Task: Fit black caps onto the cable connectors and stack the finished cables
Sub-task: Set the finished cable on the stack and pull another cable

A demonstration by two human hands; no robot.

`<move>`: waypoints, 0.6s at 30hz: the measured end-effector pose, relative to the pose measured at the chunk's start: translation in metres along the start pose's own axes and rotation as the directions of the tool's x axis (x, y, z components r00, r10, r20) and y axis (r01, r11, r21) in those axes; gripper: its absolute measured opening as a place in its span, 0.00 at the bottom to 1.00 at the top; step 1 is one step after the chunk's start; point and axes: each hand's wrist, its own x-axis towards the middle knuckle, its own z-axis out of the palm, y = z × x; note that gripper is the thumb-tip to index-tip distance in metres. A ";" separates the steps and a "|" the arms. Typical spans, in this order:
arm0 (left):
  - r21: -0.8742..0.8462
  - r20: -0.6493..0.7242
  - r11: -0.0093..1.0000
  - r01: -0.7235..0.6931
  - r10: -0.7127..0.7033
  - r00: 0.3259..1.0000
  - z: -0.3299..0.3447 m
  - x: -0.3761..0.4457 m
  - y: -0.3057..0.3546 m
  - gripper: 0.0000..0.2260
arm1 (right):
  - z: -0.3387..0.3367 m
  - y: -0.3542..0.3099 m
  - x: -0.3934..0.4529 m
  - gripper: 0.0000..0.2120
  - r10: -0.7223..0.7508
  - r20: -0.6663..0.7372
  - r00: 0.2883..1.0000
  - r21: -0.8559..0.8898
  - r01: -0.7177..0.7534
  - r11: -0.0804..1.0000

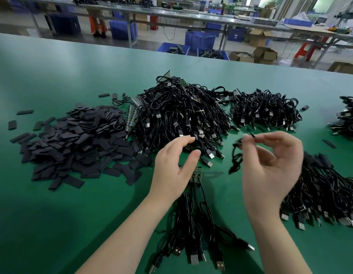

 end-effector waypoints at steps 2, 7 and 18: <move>0.048 -0.129 0.986 -0.159 0.164 0.978 -0.004 0.000 0.008 0.18 | 0.015 -0.010 0.000 0.16 0.098 0.034 0.995 0.084 -0.101 0.991; 0.545 -0.169 0.721 -0.428 0.595 0.786 -0.006 -0.002 0.022 0.13 | 0.031 -0.007 -0.005 0.12 0.406 0.100 0.908 0.292 -0.417 0.861; 0.475 0.270 0.873 -0.108 -0.027 0.962 0.011 -0.009 0.008 0.10 | 0.000 0.033 -0.025 0.09 0.543 0.255 0.800 -0.590 -0.316 0.743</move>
